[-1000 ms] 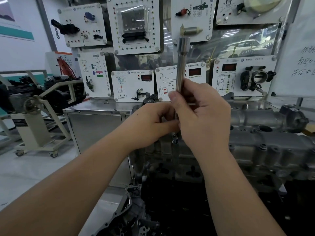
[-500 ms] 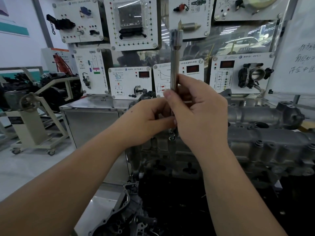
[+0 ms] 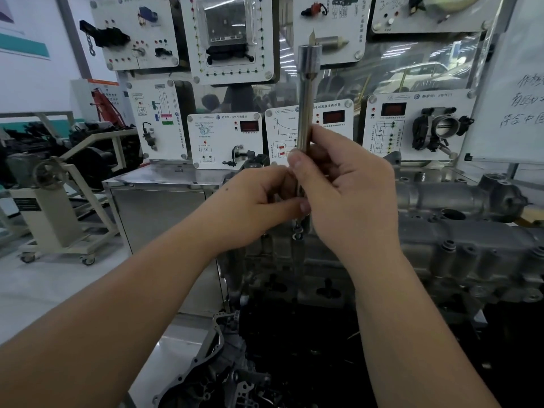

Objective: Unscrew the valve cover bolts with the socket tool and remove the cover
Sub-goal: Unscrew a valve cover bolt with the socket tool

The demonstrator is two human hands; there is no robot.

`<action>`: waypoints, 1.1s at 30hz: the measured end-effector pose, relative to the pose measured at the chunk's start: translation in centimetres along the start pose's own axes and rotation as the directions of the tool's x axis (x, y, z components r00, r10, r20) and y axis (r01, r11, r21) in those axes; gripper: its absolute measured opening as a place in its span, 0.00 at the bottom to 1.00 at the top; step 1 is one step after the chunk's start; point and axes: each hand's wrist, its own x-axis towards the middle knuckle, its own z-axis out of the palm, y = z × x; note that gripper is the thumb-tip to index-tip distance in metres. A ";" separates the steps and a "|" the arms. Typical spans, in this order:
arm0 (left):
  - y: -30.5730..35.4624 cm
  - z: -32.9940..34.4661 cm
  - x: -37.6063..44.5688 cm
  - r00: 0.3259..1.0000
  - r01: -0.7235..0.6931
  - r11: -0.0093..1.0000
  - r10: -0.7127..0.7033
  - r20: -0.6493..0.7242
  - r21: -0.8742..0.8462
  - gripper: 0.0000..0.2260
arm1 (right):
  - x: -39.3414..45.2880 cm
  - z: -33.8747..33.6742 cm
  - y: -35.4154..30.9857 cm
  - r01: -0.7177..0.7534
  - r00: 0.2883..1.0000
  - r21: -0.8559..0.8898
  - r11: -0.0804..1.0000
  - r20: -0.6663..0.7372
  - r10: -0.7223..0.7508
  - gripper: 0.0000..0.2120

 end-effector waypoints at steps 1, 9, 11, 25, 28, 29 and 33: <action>-0.1 0.0 0.0 1.000 -0.001 1.000 0.001 0.001 -0.007 0.05 | 0.0 -0.1 0.0 0.002 1.000 -0.005 1.000 0.018 -0.002 0.09; -0.2 0.0 0.0 0.999 -0.001 1.000 -0.001 0.040 0.031 0.06 | 0.1 -0.4 0.1 -0.029 0.998 0.075 0.997 0.054 0.025 0.20; -0.1 0.0 0.0 0.999 0.005 1.000 -0.006 0.036 0.031 0.05 | 0.1 -0.2 0.0 -0.034 0.999 0.092 0.995 0.014 0.033 0.18; 0.0 0.0 -0.1 0.999 0.034 0.999 -0.034 0.008 0.019 0.10 | 0.0 0.3 -0.2 -0.027 0.999 0.070 0.997 -0.020 0.028 0.19; 0.2 0.1 -0.1 1.000 0.024 1.000 -0.024 -0.019 0.007 0.08 | 0.0 0.2 0.0 -0.025 0.998 0.051 0.998 -0.064 0.029 0.17; 0.2 0.2 -0.2 1.000 0.014 1.000 -0.014 -0.010 0.006 0.07 | 0.0 0.2 0.0 -0.023 0.998 0.035 0.999 -0.057 0.025 0.17; 0.0 0.0 -0.1 1.000 -0.005 1.000 0.004 0.020 0.018 0.08 | -0.2 0.5 0.0 -0.024 0.998 0.040 0.999 -0.056 0.026 0.20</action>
